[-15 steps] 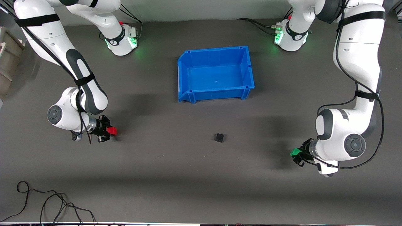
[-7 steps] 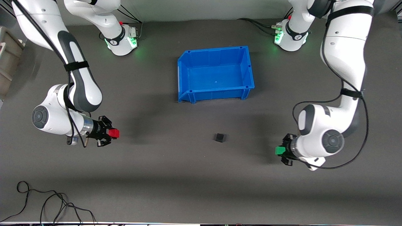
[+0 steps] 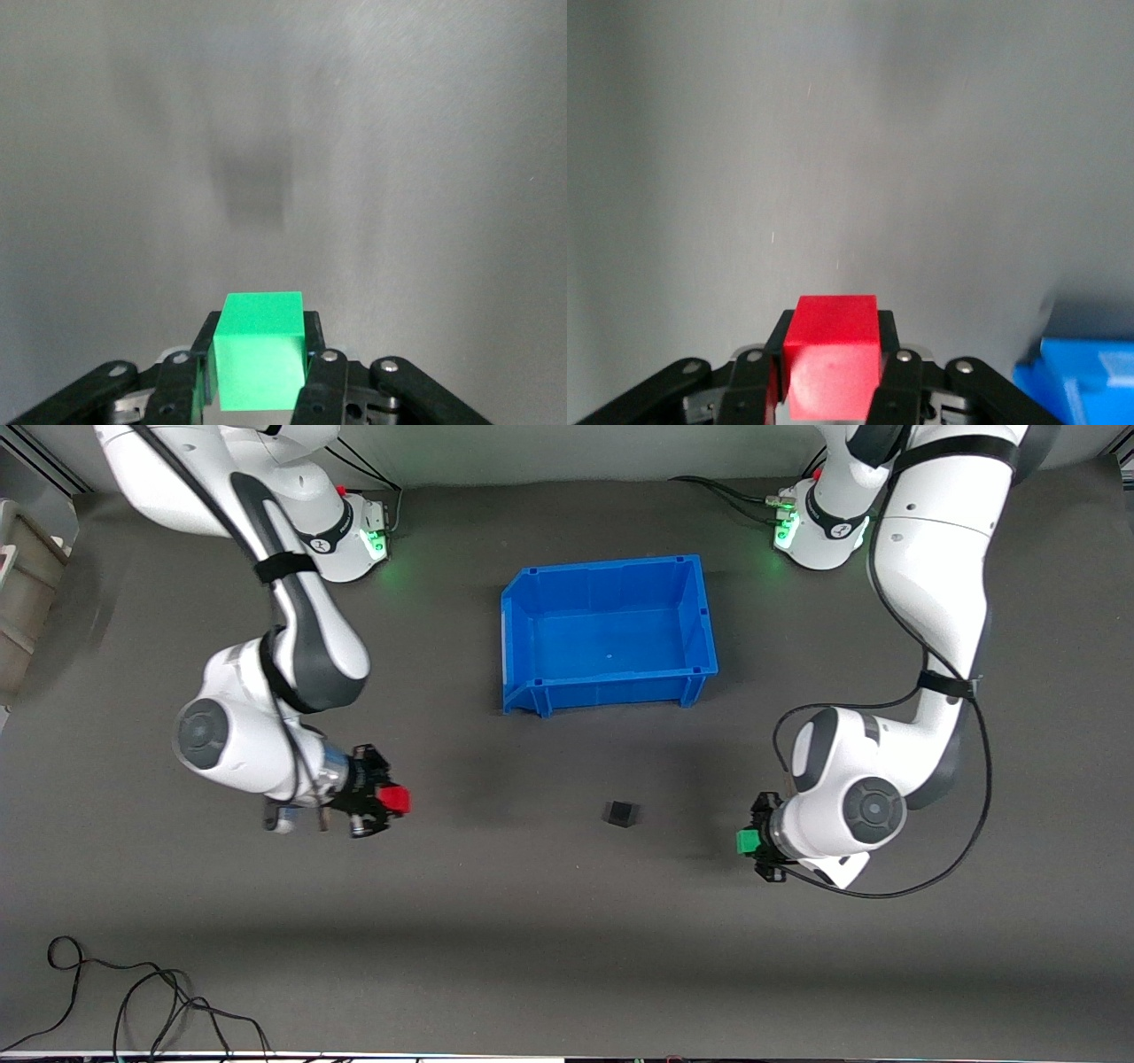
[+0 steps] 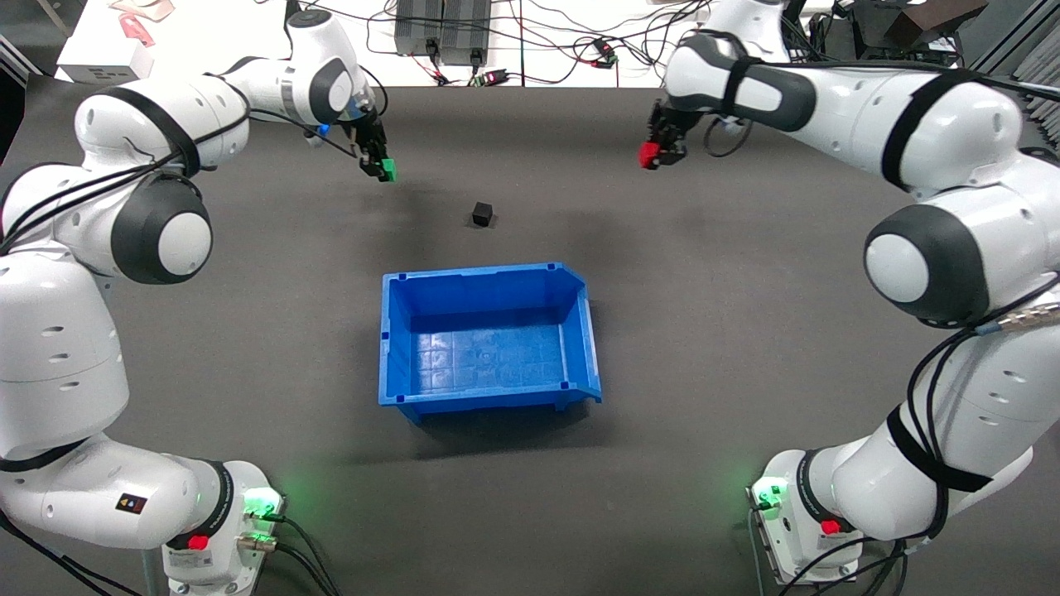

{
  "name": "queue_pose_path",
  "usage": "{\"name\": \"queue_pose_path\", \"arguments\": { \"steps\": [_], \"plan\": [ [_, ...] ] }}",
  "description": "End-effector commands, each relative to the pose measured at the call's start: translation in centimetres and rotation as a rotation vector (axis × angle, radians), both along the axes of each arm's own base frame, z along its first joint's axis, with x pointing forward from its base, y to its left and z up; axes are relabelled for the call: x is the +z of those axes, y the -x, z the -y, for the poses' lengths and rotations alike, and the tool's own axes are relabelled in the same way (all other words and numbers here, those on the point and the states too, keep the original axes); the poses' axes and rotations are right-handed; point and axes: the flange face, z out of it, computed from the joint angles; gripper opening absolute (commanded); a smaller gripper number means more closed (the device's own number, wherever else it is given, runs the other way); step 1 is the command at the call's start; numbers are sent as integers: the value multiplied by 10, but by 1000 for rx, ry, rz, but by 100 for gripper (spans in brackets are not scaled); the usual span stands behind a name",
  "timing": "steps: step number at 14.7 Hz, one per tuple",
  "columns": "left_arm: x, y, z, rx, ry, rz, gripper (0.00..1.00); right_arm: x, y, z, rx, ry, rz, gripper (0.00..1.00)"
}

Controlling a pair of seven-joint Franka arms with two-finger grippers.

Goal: Attach green and red cubes to black cube
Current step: 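Carry the red and green cubes toward the black cube with both grippers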

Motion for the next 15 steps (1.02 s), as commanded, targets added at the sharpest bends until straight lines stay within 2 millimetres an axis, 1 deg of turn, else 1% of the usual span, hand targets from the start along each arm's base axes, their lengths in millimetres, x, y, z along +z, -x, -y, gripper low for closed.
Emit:
{"name": "queue_pose_path", "arguments": {
  "steps": [1,2,3,5,6,7,8,9,10,11,12,13,14,15],
  "plan": [
    [-2,17,39,21,-27,-12,0,-12,-13,-47,-13,-16,-11,0],
    [-8,21,41,13,-36,-20,0,-22,-10,-66,-19,-10,-22,0],
    [-19,30,47,-6,-51,-38,0,-30,-6,-84,-24,-6,-27,0],
    [-51,60,68,-87,-108,-46,0,-43,-10,-114,-58,-6,-19,0],
    [-59,65,71,-97,-107,-24,0,-56,-8,-131,-71,0,-28,0],
    [-59,63,73,-94,-95,4,0,-66,-6,-148,-74,7,-33,0],
    [-57,65,82,-100,-83,19,0,-74,-6,-162,-83,6,-26,0],
    [-55,68,94,-110,-71,36,0,-82,-8,-168,-100,9,-17,0],
    [-54,68,101,-103,-56,60,0,-96,-3,-178,-103,16,-17,0],
    [-54,72,117,-121,-43,85,0,-104,-1,-186,-101,13,1,0],
    [-55,72,128,-129,-27,113,0,-114,0,-191,-109,10,11,0],
    [-57,65,130,-131,-21,131,0,-120,5,-199,-108,8,20,0],
    [-63,60,137,-136,-16,138,0,-127,8,-207,-105,6,30,0],
    [-66,58,143,-144,-18,134,0,-134,8,-209,-115,2,41,0]
  ]
}}
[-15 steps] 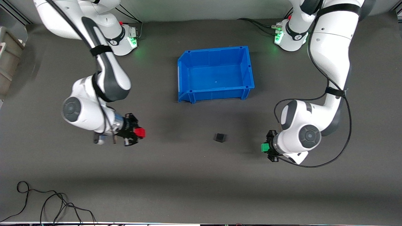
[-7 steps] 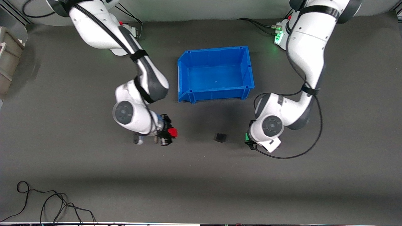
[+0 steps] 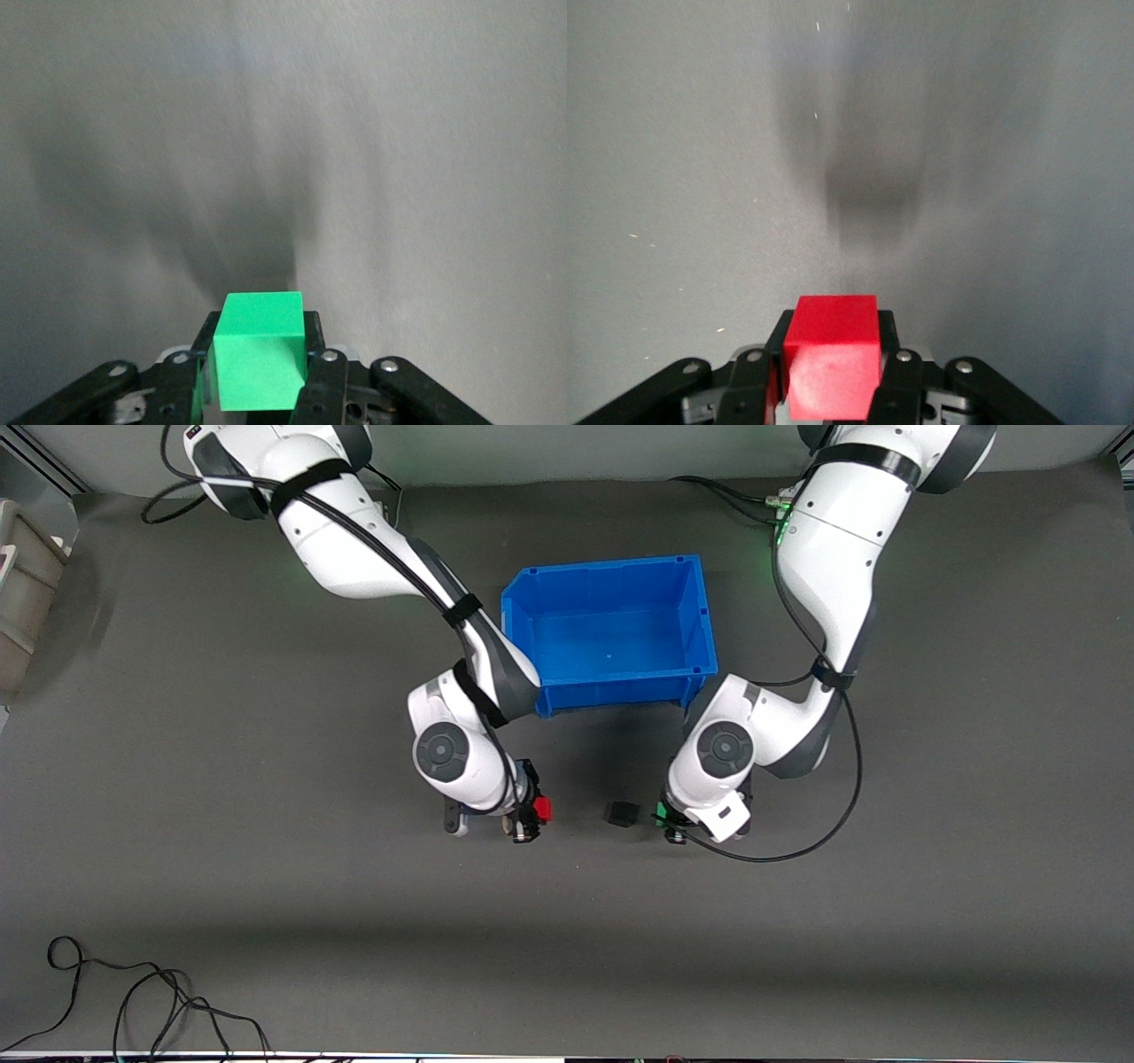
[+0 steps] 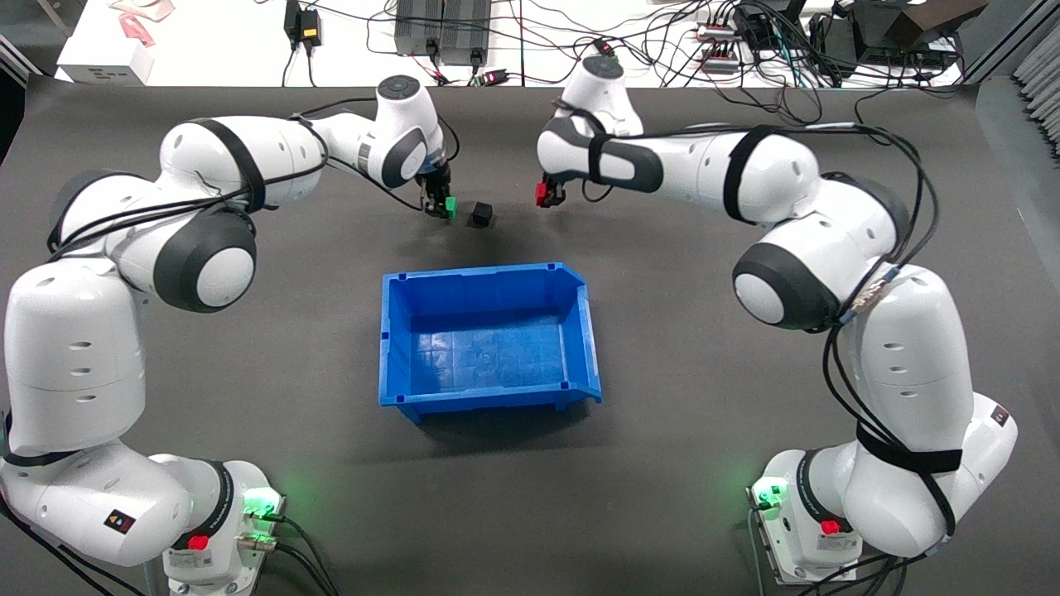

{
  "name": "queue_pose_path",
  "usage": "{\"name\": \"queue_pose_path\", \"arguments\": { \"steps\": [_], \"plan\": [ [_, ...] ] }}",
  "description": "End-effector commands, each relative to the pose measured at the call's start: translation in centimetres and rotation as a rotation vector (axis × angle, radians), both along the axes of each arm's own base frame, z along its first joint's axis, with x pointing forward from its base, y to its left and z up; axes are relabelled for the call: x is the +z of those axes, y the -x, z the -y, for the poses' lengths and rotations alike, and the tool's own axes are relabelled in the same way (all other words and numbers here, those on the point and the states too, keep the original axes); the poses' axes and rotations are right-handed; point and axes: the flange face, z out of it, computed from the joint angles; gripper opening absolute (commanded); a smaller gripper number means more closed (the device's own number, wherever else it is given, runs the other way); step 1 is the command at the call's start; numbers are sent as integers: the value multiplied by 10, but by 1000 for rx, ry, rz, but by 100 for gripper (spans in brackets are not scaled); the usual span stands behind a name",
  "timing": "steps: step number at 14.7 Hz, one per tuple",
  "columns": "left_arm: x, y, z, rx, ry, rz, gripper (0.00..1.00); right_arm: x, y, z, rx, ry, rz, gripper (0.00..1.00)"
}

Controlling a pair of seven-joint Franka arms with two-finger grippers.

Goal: Attach green and red cubes to black cube
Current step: 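Press the red and green cubes against the black cube's sides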

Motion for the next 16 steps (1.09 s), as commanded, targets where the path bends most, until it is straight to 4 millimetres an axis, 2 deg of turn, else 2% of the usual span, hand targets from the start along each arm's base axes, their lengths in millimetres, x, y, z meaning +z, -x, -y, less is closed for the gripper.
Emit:
{"name": "queue_pose_path", "arguments": {
  "steps": [1,4,8,16],
  "plan": [
    [-11,-8,19,-7,-6,16,0,-12,-3,-14,-39,-12,33,0],
    [-11,-4,24,-19,-7,12,0,-20,10,-37,-20,-17,50,0],
    [-9,1,34,-25,10,9,0,-25,23,-52,4,-15,44,0],
    [-2,8,45,-34,18,-14,0,-32,26,-59,-56,-21,42,0]
  ]
}}
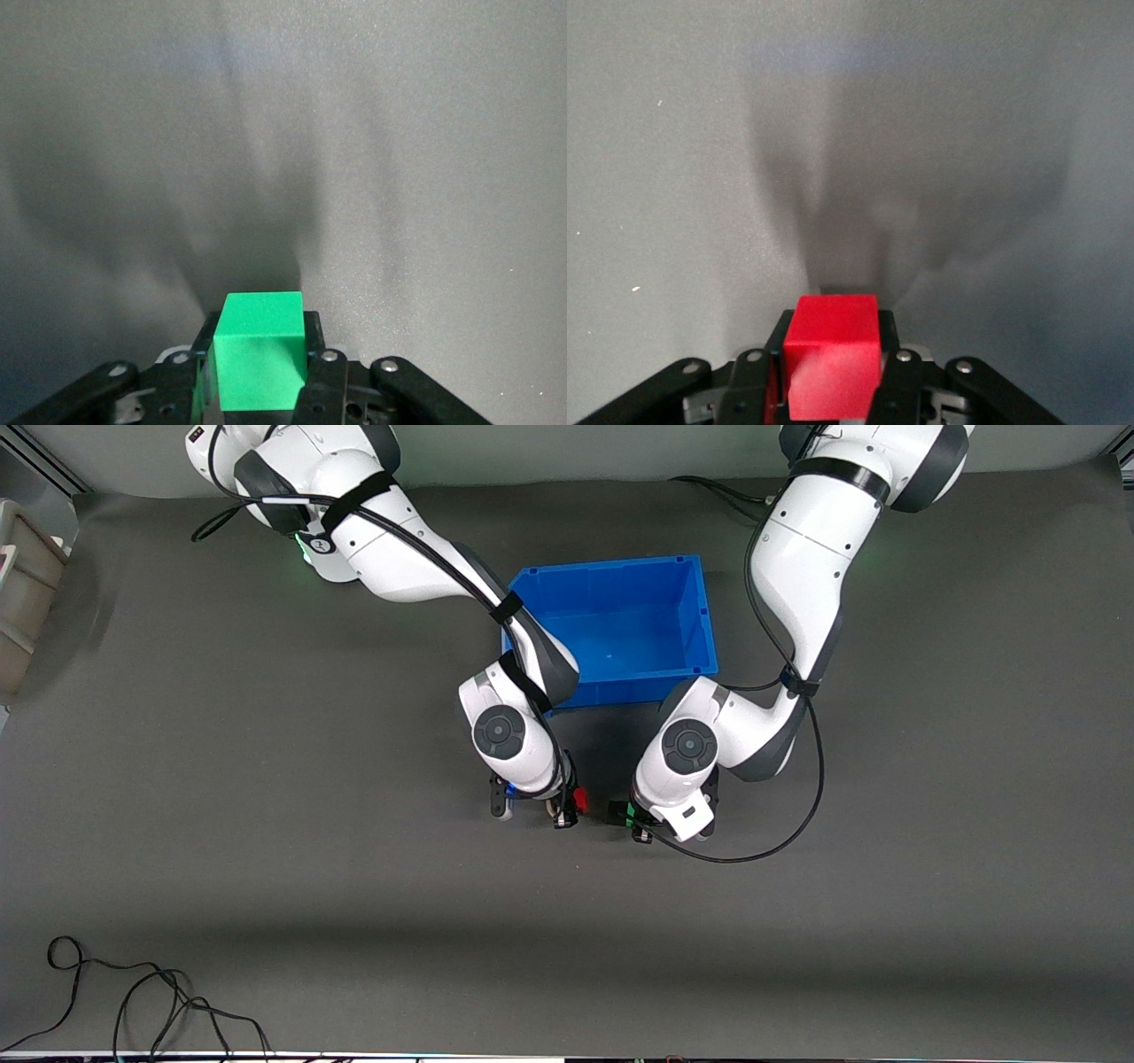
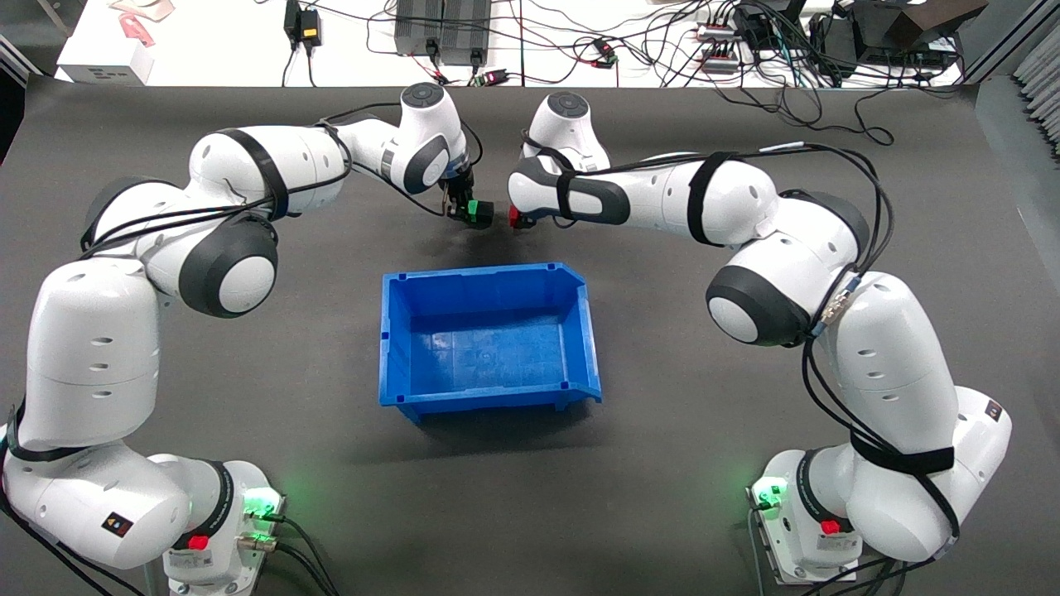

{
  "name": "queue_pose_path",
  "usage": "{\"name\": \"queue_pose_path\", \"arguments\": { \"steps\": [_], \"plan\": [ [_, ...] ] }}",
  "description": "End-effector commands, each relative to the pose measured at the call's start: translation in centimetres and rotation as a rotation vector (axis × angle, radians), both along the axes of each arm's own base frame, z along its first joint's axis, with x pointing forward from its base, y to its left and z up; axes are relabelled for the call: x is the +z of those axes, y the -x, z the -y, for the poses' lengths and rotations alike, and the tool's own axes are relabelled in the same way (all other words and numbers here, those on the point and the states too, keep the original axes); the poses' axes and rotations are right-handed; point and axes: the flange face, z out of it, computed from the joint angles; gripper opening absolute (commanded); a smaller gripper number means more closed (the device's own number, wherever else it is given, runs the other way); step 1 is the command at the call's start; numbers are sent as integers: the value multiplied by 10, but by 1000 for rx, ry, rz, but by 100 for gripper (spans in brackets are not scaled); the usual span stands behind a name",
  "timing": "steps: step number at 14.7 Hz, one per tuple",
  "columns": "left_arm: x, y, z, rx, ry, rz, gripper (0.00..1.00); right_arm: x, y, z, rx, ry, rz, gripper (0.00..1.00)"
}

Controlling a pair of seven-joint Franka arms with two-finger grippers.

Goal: Attach green and red cubes to black cube
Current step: 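Press the red and green cubes against the black cube's sides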

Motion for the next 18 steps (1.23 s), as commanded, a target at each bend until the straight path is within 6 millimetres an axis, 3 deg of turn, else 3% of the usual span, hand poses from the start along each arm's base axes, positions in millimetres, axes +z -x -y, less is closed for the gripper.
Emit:
{"name": "queue_pose_path", "arguments": {
  "steps": [1,8,18],
  "plan": [
    [9,4,10,5,-6,-18,0,-2,-2,-9,-44,-10,11,0],
    [13,9,20,11,24,-33,0,-9,-14,-18,-89,-27,29,0],
    [16,5,20,29,36,-28,0,-8,-21,-12,-102,-30,32,0]
  ]
}}
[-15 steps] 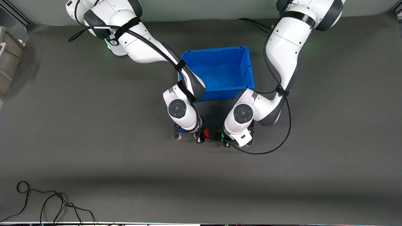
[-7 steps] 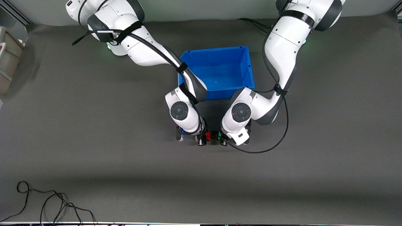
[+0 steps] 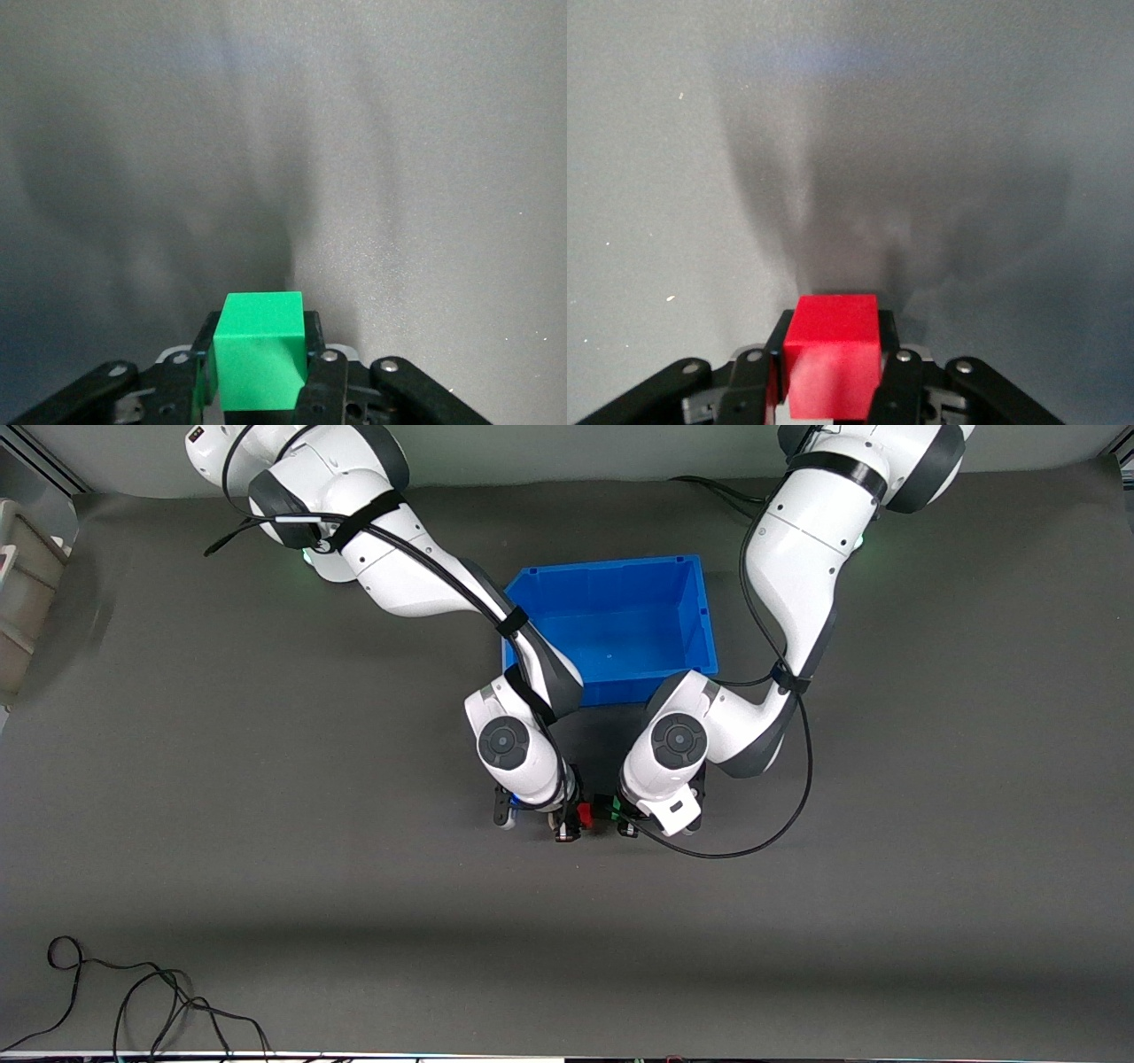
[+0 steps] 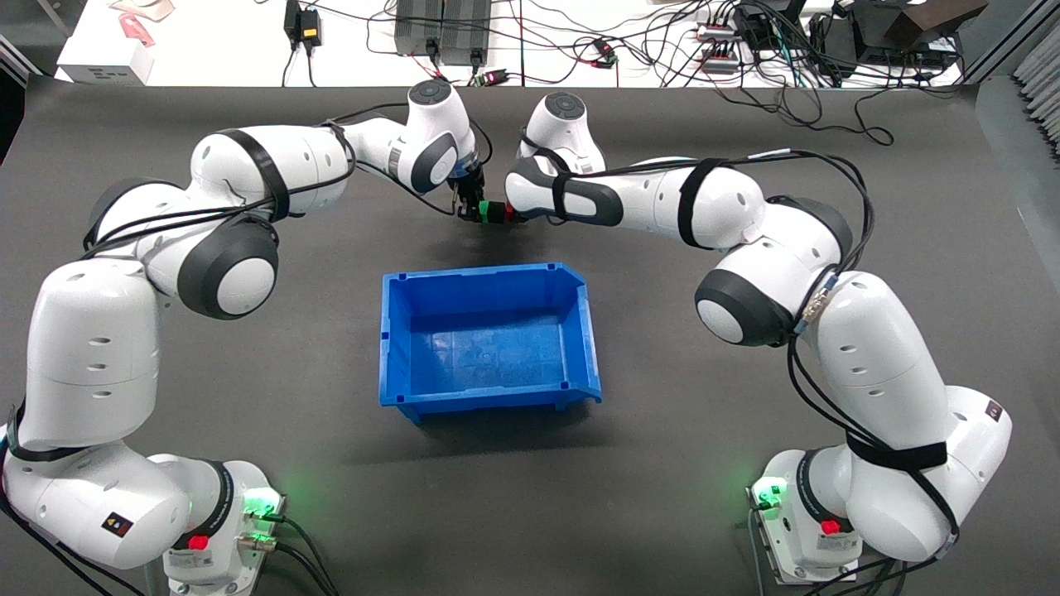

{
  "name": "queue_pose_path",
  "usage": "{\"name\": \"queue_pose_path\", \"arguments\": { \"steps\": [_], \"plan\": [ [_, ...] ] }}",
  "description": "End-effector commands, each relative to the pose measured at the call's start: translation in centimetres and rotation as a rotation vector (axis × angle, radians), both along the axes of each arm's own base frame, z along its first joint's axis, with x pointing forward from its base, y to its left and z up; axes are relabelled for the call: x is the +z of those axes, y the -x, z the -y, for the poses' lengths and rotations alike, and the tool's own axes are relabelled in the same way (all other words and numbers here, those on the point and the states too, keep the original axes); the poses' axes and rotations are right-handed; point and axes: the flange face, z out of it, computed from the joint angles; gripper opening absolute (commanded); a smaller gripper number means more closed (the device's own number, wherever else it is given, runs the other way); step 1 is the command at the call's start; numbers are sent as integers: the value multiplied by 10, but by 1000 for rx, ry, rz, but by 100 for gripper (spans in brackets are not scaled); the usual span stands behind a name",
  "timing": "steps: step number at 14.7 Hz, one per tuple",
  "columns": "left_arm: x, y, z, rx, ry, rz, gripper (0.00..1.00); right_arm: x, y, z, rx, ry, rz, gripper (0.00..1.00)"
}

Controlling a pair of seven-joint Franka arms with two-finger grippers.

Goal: Attach green and red cubes to black cube
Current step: 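Press the red and green cubes against the black cube's sides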

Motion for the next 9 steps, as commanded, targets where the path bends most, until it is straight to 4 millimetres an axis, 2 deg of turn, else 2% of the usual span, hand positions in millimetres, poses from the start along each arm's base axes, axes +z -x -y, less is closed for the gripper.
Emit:
{"name": "queue_pose_path", "arguments": {
  "steps": [1,9],
  "plan": [
    [5,-1,2,23,0,-14,0,0,-4,-6,-22,-13,13,0],
    [1,-4,-3,95,2,-29,0,-2,-9,-3,32,-26,51,0]
  ]
}}
